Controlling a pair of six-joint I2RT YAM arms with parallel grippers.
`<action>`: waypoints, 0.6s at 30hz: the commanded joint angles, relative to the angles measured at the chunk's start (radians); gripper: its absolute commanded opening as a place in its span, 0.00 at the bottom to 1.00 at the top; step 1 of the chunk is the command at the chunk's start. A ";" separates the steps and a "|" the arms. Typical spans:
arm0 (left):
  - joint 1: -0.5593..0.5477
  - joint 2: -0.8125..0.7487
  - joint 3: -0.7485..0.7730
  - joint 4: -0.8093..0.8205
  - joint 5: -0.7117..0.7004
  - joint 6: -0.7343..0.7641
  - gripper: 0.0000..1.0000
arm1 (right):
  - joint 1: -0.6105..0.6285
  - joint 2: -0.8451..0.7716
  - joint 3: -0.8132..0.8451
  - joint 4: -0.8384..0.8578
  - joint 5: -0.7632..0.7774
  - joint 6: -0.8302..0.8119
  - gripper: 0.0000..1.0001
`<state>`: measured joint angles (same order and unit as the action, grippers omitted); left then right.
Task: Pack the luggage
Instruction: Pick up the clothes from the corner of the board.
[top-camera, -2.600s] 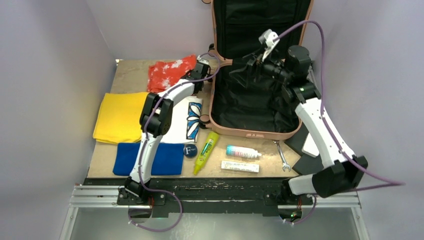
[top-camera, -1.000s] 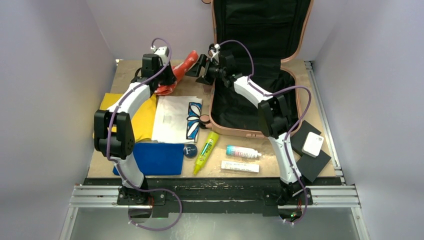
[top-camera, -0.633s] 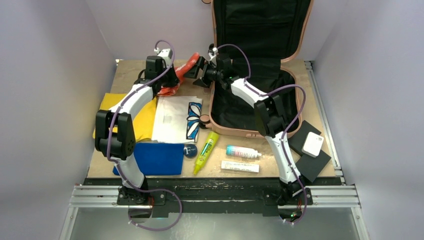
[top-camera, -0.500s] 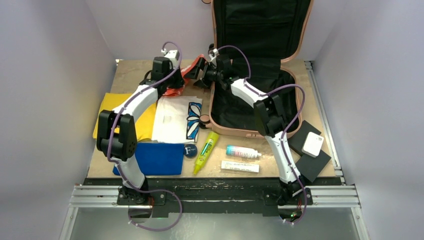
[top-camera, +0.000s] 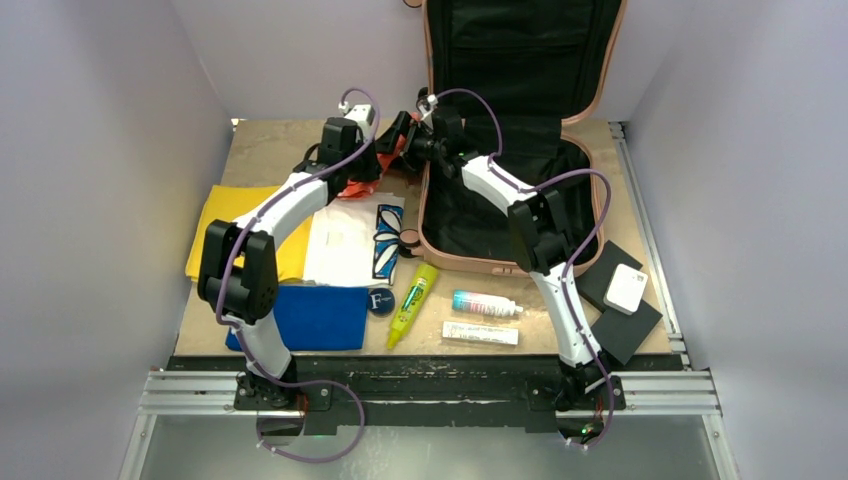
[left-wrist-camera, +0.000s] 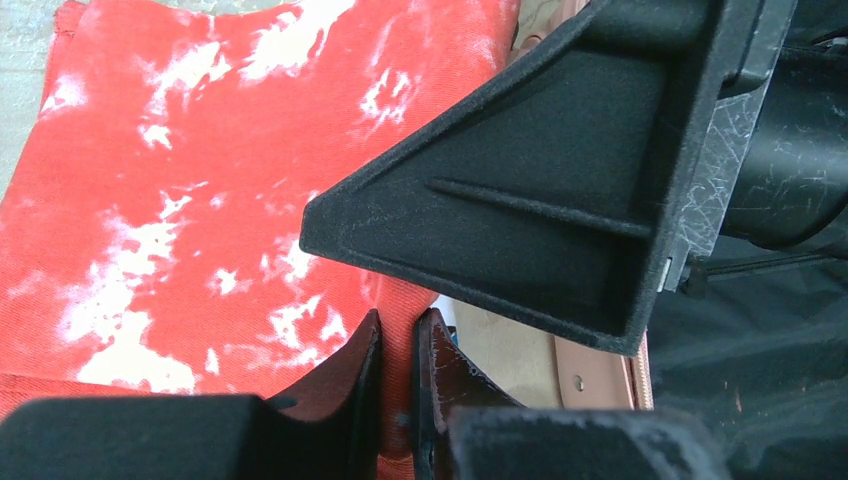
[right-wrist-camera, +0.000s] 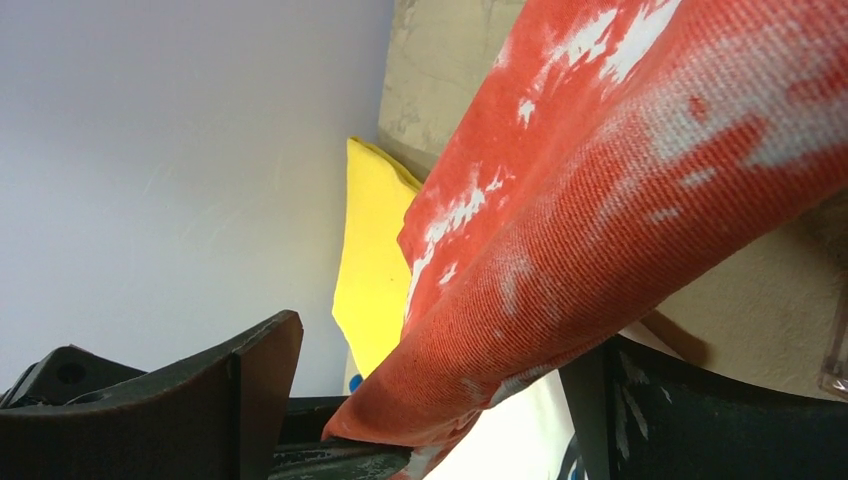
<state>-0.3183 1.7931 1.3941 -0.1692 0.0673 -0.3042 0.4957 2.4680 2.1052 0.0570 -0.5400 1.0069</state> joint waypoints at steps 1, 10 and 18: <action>-0.025 -0.064 0.009 0.045 0.031 -0.049 0.00 | 0.004 0.011 0.025 0.002 0.046 -0.005 0.97; -0.062 -0.061 -0.034 0.042 0.056 -0.085 0.00 | 0.007 0.034 0.042 -0.024 0.101 -0.047 0.95; -0.064 -0.055 -0.051 0.059 0.134 -0.128 0.00 | 0.009 0.049 0.049 -0.023 0.119 -0.070 0.77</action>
<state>-0.3538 1.7931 1.3422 -0.1478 0.0631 -0.3580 0.5011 2.4985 2.1132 0.0135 -0.4839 0.9611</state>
